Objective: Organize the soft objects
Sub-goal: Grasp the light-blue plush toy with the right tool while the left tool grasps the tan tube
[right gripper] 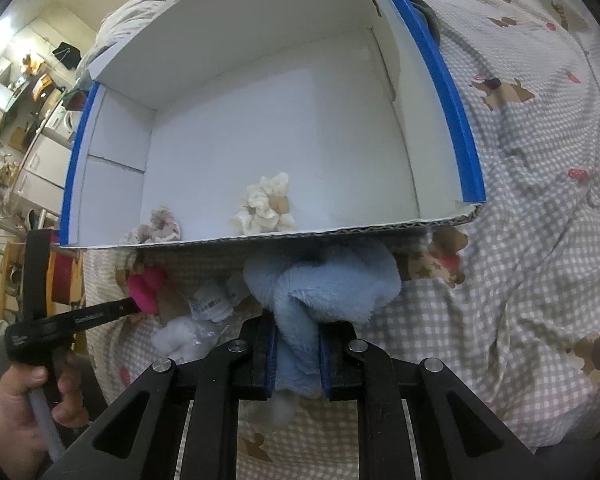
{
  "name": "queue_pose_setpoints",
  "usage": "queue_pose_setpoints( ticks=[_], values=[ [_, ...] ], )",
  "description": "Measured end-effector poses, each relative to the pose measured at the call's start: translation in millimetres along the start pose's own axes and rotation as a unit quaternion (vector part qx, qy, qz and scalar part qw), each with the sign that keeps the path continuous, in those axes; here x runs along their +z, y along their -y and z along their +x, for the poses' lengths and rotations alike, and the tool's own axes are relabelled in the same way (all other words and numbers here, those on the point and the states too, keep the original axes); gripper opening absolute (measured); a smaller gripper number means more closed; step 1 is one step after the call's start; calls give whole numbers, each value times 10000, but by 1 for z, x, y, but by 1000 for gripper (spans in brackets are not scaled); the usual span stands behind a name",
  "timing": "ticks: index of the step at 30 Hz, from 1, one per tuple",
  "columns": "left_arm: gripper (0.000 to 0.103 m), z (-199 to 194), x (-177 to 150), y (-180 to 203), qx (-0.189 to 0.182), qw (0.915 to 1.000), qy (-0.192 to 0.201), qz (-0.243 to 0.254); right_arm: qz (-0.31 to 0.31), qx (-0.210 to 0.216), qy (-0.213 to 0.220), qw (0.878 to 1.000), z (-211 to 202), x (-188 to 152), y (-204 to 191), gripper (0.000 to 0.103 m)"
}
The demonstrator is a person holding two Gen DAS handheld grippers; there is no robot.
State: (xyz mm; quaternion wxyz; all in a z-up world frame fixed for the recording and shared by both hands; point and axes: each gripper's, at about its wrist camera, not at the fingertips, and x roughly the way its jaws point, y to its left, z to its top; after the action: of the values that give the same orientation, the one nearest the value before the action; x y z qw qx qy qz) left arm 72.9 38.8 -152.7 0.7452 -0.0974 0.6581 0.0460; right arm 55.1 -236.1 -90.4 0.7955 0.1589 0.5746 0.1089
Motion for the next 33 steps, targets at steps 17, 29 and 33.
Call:
queue_pose_setpoints(
  ticks=[17, 29, 33],
  values=[
    [5, -31, 9, -56, -27, 9976, 367, -581, -365, 537, 216, 9977, -29, -18, -10, 18],
    [5, -75, -24, -46, 103, 9969, 740, -239, -581, 889, 562, 9928, -48, -25, -23, 18],
    [5, -94, -29, -39, 231, 9941, 1051, -107, -784, 1260, 980, 9841, -71, -22, -34, 18]
  ],
)
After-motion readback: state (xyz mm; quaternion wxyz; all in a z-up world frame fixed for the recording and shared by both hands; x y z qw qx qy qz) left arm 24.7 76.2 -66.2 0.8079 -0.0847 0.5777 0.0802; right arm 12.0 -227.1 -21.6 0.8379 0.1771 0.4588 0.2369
